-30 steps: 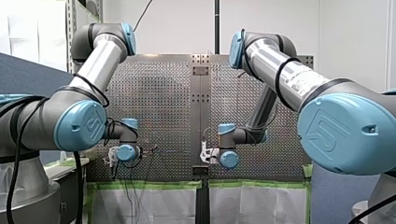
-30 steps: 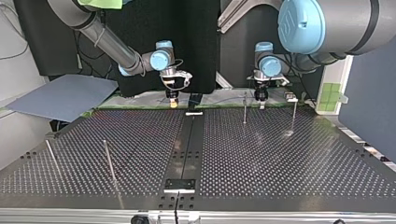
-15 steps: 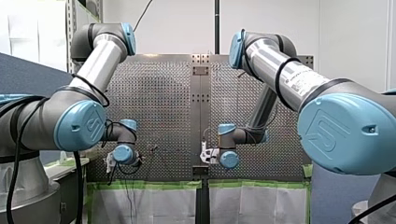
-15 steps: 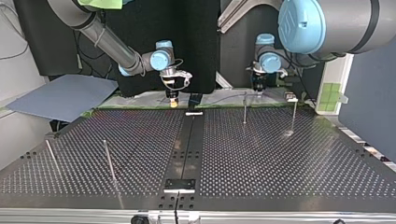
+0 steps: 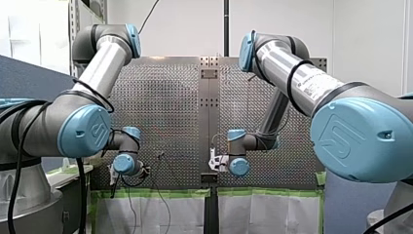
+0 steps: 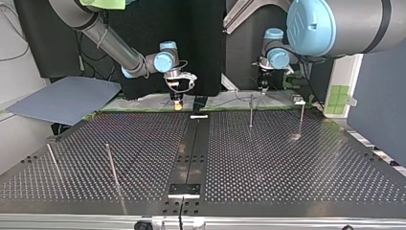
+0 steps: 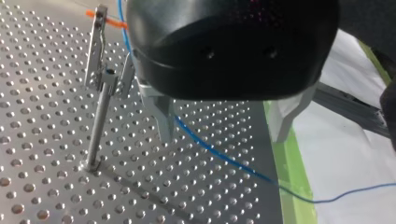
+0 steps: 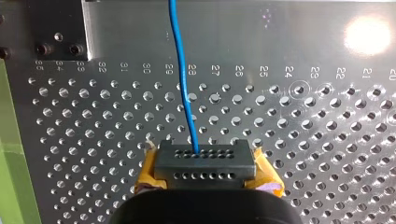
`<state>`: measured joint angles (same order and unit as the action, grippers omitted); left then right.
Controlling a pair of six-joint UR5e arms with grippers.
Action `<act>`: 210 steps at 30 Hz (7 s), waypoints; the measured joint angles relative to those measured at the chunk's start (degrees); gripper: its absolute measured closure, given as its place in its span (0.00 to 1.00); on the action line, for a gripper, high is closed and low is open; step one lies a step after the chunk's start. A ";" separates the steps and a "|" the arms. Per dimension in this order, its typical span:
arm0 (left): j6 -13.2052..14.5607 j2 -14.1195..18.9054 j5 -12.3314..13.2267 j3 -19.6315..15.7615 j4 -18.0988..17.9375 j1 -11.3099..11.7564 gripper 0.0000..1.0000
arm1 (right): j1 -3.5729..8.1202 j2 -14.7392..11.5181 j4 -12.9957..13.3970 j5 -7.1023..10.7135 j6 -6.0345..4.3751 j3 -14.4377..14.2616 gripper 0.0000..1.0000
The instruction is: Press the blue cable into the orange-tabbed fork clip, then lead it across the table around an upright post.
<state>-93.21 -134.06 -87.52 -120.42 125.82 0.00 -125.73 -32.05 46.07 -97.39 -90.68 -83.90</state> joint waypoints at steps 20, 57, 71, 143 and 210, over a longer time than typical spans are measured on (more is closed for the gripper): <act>0.40 3.82 3.28 -6.69 -7.78 0.09 0.00 | 0.00 0.00 0.01 0.00 0.15 0.00 1.00; -5.46 7.73 5.52 -8.68 -12.81 -2.22 0.00 | 0.00 0.08 -0.08 0.58 0.10 0.23 1.00; -5.57 7.73 5.31 -8.68 -12.68 -2.22 0.00 | 0.00 0.12 -0.58 0.79 0.13 0.24 1.00; -6.81 3.16 -10.93 4.90 -4.87 -15.79 0.00 | 0.00 0.39 -0.63 0.79 -0.16 0.23 1.00; 0.84 -2.10 -19.01 16.90 4.55 -18.38 0.00 | 0.52 0.47 -0.98 0.96 0.13 1.14 1.00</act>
<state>-92.37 -136.16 -106.53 -103.51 130.37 -18.38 -125.22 -31.58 45.09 -96.43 -90.55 -82.76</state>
